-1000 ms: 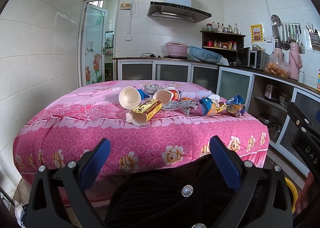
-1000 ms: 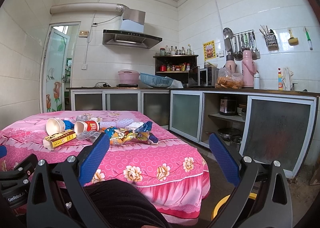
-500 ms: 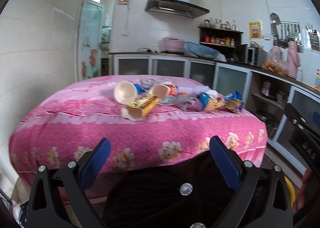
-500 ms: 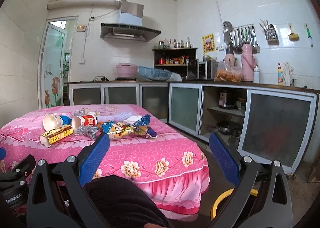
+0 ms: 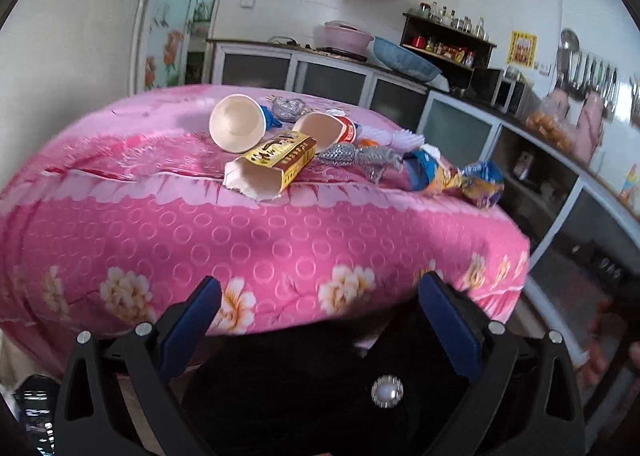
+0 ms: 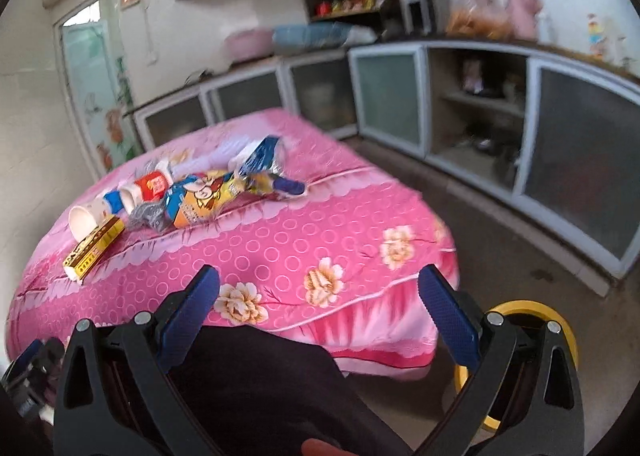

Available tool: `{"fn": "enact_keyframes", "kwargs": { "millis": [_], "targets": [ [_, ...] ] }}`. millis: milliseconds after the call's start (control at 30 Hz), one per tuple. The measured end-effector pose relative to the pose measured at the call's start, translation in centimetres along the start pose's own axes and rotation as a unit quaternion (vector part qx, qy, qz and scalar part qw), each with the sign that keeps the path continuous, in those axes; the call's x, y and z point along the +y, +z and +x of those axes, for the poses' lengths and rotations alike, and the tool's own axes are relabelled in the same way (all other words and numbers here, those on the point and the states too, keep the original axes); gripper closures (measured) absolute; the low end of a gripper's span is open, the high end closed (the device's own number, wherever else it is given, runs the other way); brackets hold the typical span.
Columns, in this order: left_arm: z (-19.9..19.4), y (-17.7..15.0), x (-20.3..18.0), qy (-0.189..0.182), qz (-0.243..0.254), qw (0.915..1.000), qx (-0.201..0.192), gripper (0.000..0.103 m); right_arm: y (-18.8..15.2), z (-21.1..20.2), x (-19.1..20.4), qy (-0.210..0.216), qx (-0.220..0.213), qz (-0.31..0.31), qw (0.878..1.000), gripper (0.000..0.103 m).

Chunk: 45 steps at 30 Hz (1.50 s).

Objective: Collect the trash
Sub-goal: 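Grasp the yellow snack box with the left tool while the right tool grasps the snack bags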

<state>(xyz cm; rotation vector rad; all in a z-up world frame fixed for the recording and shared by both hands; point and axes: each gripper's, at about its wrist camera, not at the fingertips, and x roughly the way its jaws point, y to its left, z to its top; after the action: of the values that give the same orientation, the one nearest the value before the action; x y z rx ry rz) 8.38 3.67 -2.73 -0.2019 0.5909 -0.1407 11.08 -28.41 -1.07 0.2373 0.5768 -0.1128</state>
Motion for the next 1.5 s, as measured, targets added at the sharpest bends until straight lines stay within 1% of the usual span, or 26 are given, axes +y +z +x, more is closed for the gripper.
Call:
{"fn": "enact_keyframes", "kwargs": {
  "millis": [33,67,100,133,200,233,300,333,400,467,533,633,733,800,833,1000,1067,1167,1300,1400,1500],
  "targets": [
    [0.3,0.6,0.5,-0.007,-0.001,1.0,0.003,0.008,0.6,0.5,0.0,0.004,0.001,-0.008,1.0,0.008],
    [0.8,1.4,1.0,-0.003,0.009,0.9999,0.004,0.008,1.2,1.1,0.1,0.017,-0.001,-0.024,1.0,0.008],
    [1.2,2.0,1.1,0.006,0.023,0.9997,0.003,0.008,1.8,1.5,0.3,0.027,-0.001,-0.038,0.999,0.008],
    [1.6,2.7,1.3,0.018,0.047,0.9987,-0.001,0.008,2.3,1.9,0.4,0.03,0.001,-0.049,0.998,0.008],
    [2.1,4.1,1.9,0.025,0.071,0.9972,-0.002,0.008,3.7,3.2,0.7,0.048,0.016,-0.07,0.996,0.008],
    [2.3,5.0,2.5,0.015,0.072,0.9973,0.001,0.008,4.3,3.9,0.7,0.055,0.025,-0.078,0.995,0.008],
    [2.8,6.5,3.5,-0.018,0.073,0.9971,0.016,0.008,5.6,5.0,0.9,0.069,0.032,-0.088,0.993,0.008],
    [3.1,7.1,3.8,-0.022,0.077,0.9965,0.024,0.008,6.2,5.5,1.0,0.07,0.03,-0.092,0.993,0.008],
    [4.1,7.9,3.8,-0.023,0.108,0.9933,0.037,0.008,7.2,6.6,1.5,0.072,0.034,-0.106,0.991,0.008],
    [5.2,8.5,3.6,-0.019,0.145,0.9881,0.047,0.008,7.9,7.8,2.0,0.075,0.05,-0.113,0.989,0.008],
    [6.4,9.0,3.7,-0.014,0.162,0.9848,0.062,0.008,8.6,9.2,2.3,0.086,0.065,-0.106,0.989,0.008],
    [7.7,9.5,4.0,-0.012,0.157,0.9848,0.072,0.008,9.3,10.4,2.6,0.085,0.07,-0.101,0.989,0.008],
    [8.8,10.1,5.1,-0.009,0.137,0.9867,0.087,0.008,9.6,11.1,2.8,0.085,0.074,-0.094,0.989,0.008],
    [9.0,10.0,5.6,-0.015,0.134,0.9865,0.093,0.008,9.7,11.3,2.8,0.087,0.078,-0.094,0.989,0.008],
    [9.0,10.0,5.8,-0.012,0.135,0.9862,0.096,0.008,9.7,11.4,2.9,0.084,0.077,-0.098,0.989,0.008],
    [9.7,9.6,6.7,0.024,0.149,0.9822,0.111,0.008,9.4,12.0,3.1,0.082,0.082,-0.106,0.988,0.008],
    [10.3,9.5,7.1,0.031,0.146,0.9815,0.121,0.008,9.4,12.3,3.1,0.086,0.086,-0.1,0.988,0.008],
    [11.4,9.5,7.0,0.027,0.14,0.9809,0.132,0.008,9.3,13.1,3.3,0.087,0.089,-0.101,0.987,0.008],
    [13.4,9.8,6.2,0.031,0.154,0.9774,0.141,0.008,9.3,14.3,3.8,0.1,0.104,-0.1,0.984,0.008],
    [14.6,10.2,6.3,0.019,0.138,0.9787,0.151,0.008,9.2,15.1,4.3,0.108,0.117,-0.105,0.982,0.008],
    [15.3,10.4,6.3,0.012,0.128,0.9802,0.15,0.008,8.9,16.1,4.9,0.109,0.133,-0.117,0.978,0.008]
  ]
}}
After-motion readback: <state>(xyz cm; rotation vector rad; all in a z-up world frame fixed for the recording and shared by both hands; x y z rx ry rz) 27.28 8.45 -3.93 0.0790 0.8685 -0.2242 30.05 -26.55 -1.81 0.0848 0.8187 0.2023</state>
